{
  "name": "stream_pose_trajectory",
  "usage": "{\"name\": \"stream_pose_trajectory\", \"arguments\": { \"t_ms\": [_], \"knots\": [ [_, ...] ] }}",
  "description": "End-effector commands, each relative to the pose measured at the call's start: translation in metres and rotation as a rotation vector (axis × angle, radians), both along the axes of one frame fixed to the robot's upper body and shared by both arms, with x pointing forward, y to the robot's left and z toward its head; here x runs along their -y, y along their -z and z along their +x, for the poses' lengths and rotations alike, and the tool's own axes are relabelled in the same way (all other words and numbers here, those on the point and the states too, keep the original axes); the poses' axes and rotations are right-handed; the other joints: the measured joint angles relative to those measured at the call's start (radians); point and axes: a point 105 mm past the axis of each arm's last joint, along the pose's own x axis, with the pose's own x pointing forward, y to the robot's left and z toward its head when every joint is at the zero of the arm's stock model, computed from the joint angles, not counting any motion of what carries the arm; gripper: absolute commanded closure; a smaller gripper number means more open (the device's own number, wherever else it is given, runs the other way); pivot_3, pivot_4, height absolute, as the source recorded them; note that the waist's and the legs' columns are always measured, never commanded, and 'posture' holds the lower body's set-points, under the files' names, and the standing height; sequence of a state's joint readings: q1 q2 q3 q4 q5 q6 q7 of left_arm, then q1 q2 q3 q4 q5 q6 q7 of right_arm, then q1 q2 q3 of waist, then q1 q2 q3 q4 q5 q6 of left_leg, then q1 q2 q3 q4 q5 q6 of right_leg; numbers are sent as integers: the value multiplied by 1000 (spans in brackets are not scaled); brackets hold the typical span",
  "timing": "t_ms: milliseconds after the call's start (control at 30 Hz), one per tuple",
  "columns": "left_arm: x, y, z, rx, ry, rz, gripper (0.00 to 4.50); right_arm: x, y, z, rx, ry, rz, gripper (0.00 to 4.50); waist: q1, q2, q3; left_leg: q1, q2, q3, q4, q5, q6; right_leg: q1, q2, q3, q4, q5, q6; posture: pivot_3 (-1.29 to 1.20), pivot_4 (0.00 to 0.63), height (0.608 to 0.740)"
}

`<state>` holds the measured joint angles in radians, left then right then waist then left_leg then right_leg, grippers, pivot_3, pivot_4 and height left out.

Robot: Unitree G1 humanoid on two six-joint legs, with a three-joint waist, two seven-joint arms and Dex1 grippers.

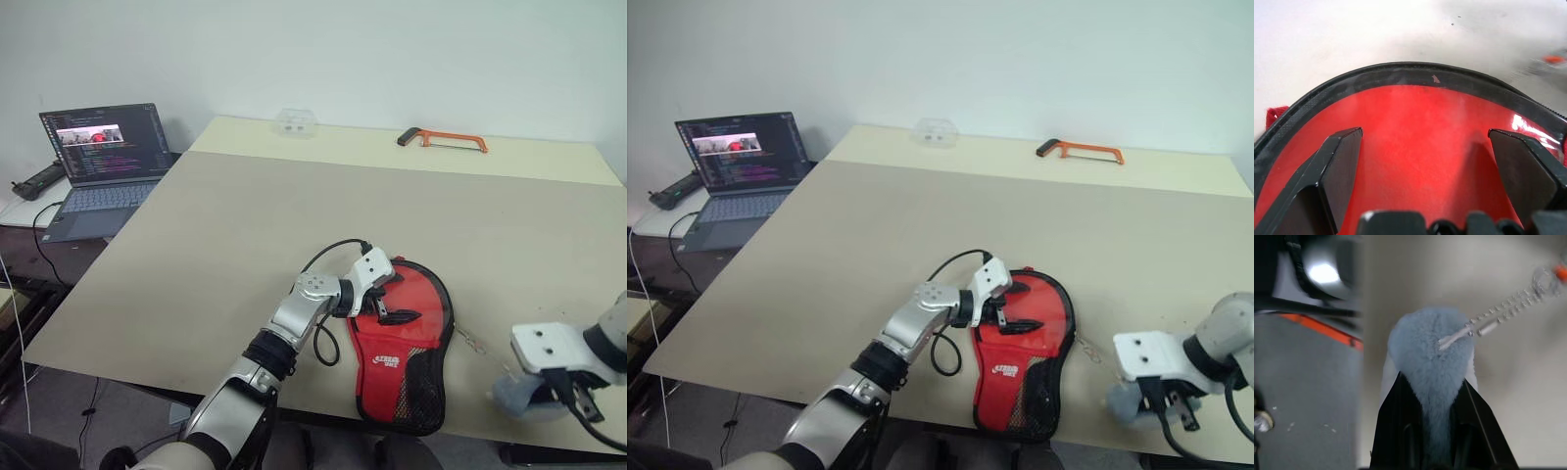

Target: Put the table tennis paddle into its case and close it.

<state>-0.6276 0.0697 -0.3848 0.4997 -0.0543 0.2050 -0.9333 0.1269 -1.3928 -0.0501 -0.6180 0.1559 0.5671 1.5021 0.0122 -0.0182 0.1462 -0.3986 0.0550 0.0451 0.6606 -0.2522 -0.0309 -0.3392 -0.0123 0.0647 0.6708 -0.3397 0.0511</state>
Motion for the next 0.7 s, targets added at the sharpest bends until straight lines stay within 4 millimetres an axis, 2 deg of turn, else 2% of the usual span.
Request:
{"name": "stream_pose_trajectory", "arguments": {
  "t_ms": [33,333,500,700],
  "knots": [
    [-15,55,-12,-156,-31,152,0,-20,-2,-22,-71,-115,46,4326,0,0,0,1,0,-2,0,0,0,-2,0,-2,-3,-1,1,0,150,740],
    [-20,57,-8,-143,-29,187,0,-42,42,-71,-243,-186,107,4331,1,-2,0,-2,-7,-9,-1,-2,3,3,-6,-6,-11,1,2,0,150,740],
    [-24,57,-5,-135,-34,207,0,-56,54,-93,-334,-180,183,4331,-5,-4,0,-1,-7,-11,-1,-2,3,4,-6,-8,-11,0,2,0,150,740],
    [-28,58,-3,-132,-34,220,0,-68,54,-104,-380,-179,245,4331,-14,-6,-1,-1,-7,-12,-1,-2,3,5,-6,-9,-11,-2,6,0,150,740]
  ]
}}
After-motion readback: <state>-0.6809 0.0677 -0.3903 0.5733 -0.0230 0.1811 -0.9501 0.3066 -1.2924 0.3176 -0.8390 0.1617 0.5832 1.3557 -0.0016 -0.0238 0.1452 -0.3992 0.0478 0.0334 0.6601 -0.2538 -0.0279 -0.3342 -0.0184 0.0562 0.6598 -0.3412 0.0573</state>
